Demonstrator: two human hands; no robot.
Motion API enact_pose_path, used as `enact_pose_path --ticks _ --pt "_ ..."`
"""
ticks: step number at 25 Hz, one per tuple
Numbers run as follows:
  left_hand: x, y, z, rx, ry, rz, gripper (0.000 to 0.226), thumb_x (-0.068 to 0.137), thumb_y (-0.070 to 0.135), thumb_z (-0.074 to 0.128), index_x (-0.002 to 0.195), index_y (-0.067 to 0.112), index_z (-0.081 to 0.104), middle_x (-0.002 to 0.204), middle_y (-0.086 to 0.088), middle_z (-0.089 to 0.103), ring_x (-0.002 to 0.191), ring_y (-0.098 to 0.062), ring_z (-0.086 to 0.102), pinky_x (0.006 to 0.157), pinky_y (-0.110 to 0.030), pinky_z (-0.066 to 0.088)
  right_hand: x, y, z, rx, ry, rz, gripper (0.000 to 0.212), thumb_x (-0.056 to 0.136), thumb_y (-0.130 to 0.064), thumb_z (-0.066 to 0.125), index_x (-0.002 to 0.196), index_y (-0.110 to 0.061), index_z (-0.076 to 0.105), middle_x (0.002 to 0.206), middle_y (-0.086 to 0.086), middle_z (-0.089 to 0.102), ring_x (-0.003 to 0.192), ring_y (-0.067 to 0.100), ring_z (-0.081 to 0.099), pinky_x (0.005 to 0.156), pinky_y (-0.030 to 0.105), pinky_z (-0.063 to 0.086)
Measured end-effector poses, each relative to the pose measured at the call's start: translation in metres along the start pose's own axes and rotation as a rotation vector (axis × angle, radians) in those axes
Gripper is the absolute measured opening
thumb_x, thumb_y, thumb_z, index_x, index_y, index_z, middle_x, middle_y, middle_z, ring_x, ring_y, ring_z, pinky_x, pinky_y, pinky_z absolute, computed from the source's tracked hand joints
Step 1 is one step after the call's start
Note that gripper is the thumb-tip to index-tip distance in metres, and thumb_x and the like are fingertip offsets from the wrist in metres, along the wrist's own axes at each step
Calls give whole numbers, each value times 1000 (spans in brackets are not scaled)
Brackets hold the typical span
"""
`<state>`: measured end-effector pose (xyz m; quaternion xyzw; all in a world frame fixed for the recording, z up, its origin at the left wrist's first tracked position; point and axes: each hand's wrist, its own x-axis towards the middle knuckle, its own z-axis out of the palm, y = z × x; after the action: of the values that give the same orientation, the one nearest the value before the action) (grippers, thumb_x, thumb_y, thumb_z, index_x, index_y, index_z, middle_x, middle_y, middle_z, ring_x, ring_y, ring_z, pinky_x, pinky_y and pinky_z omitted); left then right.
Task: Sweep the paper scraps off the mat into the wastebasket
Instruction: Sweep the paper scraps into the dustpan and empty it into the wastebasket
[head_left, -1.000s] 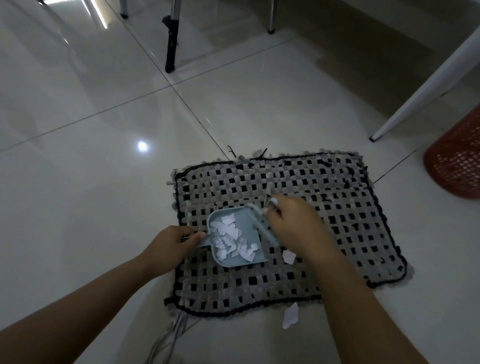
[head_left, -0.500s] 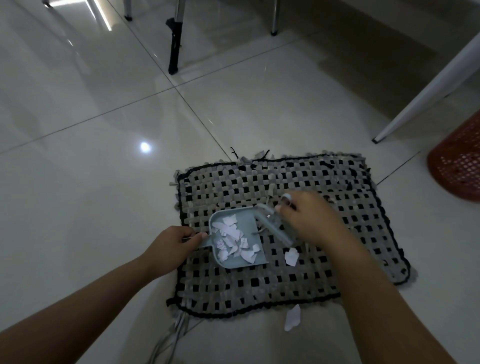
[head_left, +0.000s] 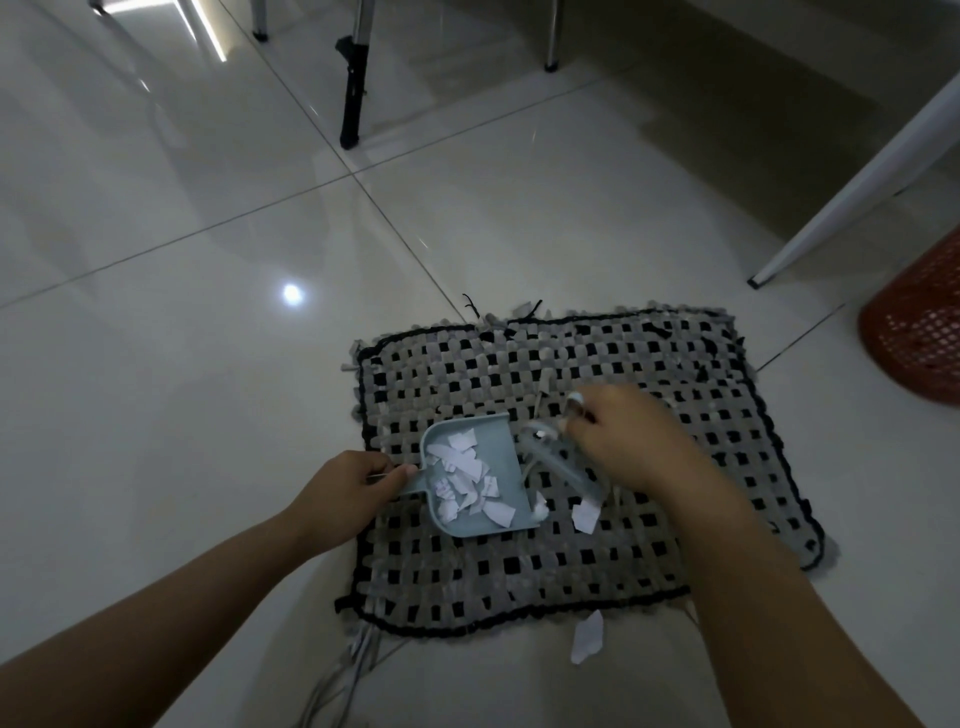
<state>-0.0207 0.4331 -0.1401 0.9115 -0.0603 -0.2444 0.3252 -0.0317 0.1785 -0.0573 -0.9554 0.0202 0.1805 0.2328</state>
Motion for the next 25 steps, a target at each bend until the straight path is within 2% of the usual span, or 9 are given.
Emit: enact_pose_path --ticks 3,5,8,11,14,19,22,25 --pt "0 0 -1 -3 -6 9 46 93 31 50 52 14 37 48 2 34 38 -7 33 45 -20 24 4 10 -3 14 187 75 42 93 -18 44 53 -23 31 54 -2 38 48 12 34 45 26 21" --pt "0 2 0 -4 -11 8 46 93 30 49 53 13 37 48 1 33 41 -8 30 47 -24 24 7 8 8 -20 157 78 39 93 -18 42 55 -21 33 54 -3 37 48 11 33 45 25 20" --pt "-1 3 0 -9 -9 -2 47 93 31 50 52 14 36 47 2 33 38 -7 30 46 -23 24 7 4 17 -5 31 5 39 92 -21 45 55 -20 32 55 -1 37 49 14 33 47 25 23" --pt "-2 4 -2 -17 -6 -3 48 93 30 50 49 17 35 46 3 33 37 -7 31 46 -23 24 6 5 2 90 129 33 44 93 -18 45 53 -25 28 53 0 37 48 15 33 47 26 24" --pt "-3 7 -3 -19 5 -5 49 93 29 50 48 18 34 46 4 33 40 -7 30 47 -23 24 4 9 4 49 189 100 47 93 -17 43 54 -30 21 52 -3 35 46 12 32 44 26 21" --pt "-3 8 -2 -28 -3 0 47 93 29 50 50 15 35 48 2 33 44 -11 30 48 -24 24 -1 6 26 225 95 38 36 90 -17 48 57 -12 35 56 5 39 52 20 35 54 30 28" --pt "-3 7 -1 -21 -4 -1 47 93 30 50 50 17 36 47 3 34 42 -9 31 48 -25 25 -3 15 20 336 226 97 42 90 -15 49 52 -19 32 53 3 37 52 20 35 56 30 29" --pt "-3 2 -2 -9 7 2 47 93 31 51 49 17 38 46 4 34 38 -6 31 47 -22 25 -4 16 20 182 263 134 46 92 -18 46 53 -29 24 53 -3 35 48 13 33 48 26 24"
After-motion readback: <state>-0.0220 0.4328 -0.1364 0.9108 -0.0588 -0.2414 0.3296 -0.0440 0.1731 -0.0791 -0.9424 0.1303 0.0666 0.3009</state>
